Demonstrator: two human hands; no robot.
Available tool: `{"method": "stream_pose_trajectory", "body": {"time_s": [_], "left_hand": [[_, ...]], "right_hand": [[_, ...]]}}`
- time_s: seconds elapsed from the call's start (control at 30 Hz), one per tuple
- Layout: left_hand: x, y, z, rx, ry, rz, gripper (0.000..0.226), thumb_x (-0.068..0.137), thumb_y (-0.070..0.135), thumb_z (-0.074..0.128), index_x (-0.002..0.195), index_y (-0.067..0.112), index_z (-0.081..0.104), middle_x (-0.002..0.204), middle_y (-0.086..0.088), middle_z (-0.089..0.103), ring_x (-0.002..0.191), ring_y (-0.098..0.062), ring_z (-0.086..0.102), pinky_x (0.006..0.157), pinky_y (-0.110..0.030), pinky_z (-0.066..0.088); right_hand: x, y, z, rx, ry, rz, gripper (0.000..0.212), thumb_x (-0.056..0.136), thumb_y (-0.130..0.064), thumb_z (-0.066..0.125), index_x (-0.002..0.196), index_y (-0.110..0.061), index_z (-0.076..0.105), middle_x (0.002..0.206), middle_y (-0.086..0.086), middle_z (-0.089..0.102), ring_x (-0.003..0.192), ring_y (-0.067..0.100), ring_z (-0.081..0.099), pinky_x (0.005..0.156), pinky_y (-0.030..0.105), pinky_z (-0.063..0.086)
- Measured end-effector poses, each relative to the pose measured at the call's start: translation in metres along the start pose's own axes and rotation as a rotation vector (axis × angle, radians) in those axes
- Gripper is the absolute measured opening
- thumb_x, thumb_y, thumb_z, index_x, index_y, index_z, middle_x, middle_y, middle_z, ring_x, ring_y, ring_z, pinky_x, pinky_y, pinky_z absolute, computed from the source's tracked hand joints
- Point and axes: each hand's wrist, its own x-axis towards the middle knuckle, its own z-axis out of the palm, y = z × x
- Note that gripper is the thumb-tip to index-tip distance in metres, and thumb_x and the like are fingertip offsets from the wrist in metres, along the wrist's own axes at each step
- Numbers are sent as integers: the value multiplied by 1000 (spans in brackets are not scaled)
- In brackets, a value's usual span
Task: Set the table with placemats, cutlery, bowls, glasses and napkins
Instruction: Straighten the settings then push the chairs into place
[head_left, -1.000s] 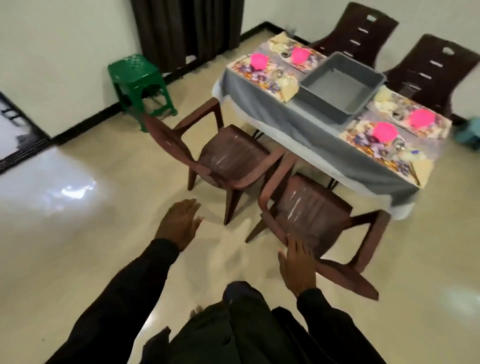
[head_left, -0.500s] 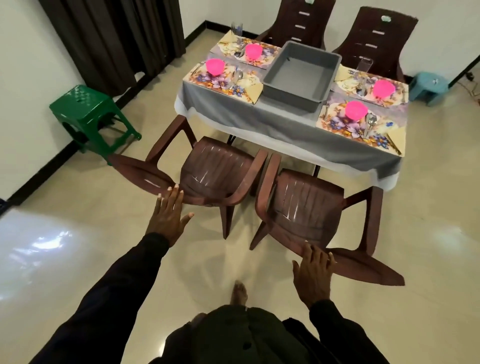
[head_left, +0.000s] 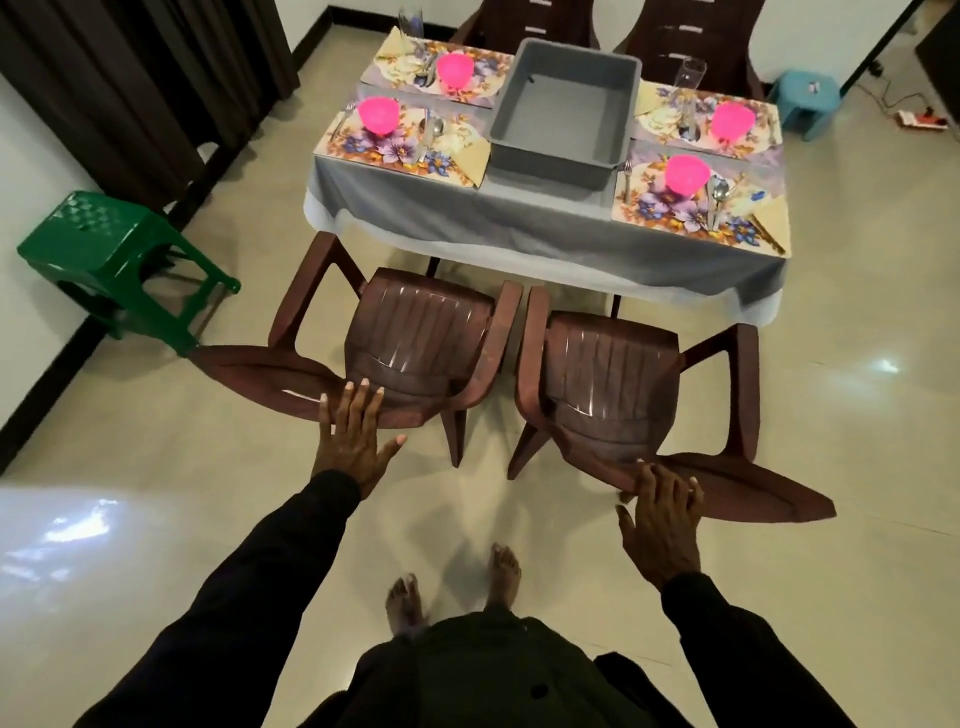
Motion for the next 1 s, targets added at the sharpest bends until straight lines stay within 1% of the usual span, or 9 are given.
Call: {"method": "stream_pose_trajectory", "body": {"time_s": [0.1,0.17,0.23,0.3,0.37,0.43,0.5,0.67,1.0], "left_hand": [[1,4,-1,-27,-16,-12,85,98,68,28,159,9,28,166,-16,24,154,-35,21,124,-61,10],[1,6,2,-29,-2,-27,87,97,69,27,160,9,26,167,-16,22,155,-36,19,124,-61,9],[1,8,1,-48,-6,-41,89,96,71,26,160,9,25,168,-16,20,155,-36,17,124,-61,8],[3,10,2,-61,-10,-48,91,96,73,23,160,9,24,168,-16,18,156,-36,14,124,-61,7],[3,10,4,-76,-16,-52,93,95,74,20,160,9,24,168,-16,17,156,-36,13,124,-61,7],[4,10,4,-87,-24,-51,94,95,75,18,160,8,24,168,-17,18,156,-36,13,124,-62,7],[4,11,4,-88,-35,-54,94,95,76,15,160,8,25,168,-17,18,156,-37,13,124,-61,5],[6,16,3,-79,-55,-74,97,94,78,8,160,8,25,168,-17,17,156,-38,13,125,-59,1],[14,33,0,-74,-78,-102,98,93,78,9,161,9,21,169,-18,15,156,-37,11,125,-56,-7]], "right_hand": [[0,-1,0,9,-8,5,69,86,-43,45,143,-3,49,133,20,51,125,40,47,115,59,23],[0,-3,-1,-1,-4,8,67,86,-39,53,143,-3,48,134,21,52,126,40,46,115,59,25],[0,-7,-4,16,-15,22,70,84,-33,69,143,-3,49,135,21,52,127,41,46,116,60,25],[0,-8,-6,18,-38,33,73,82,-33,74,143,-2,49,136,21,52,129,40,46,116,60,26],[0,-8,-7,5,-49,34,68,88,-39,60,144,-3,49,137,20,52,130,40,46,116,59,25],[0,-9,-9,15,-68,43,70,88,-45,45,144,-3,49,136,20,52,130,40,46,117,59,24],[1,-12,-13,26,-92,51,71,88,-46,40,143,-2,50,134,21,53,129,40,47,117,59,24],[5,-14,-17,37,-110,61,71,89,-48,39,142,-2,51,133,21,54,127,41,49,116,60,25],[8,-12,-16,16,-182,65,70,90,-51,38,141,-5,51,135,20,54,128,40,47,117,60,24]]}}
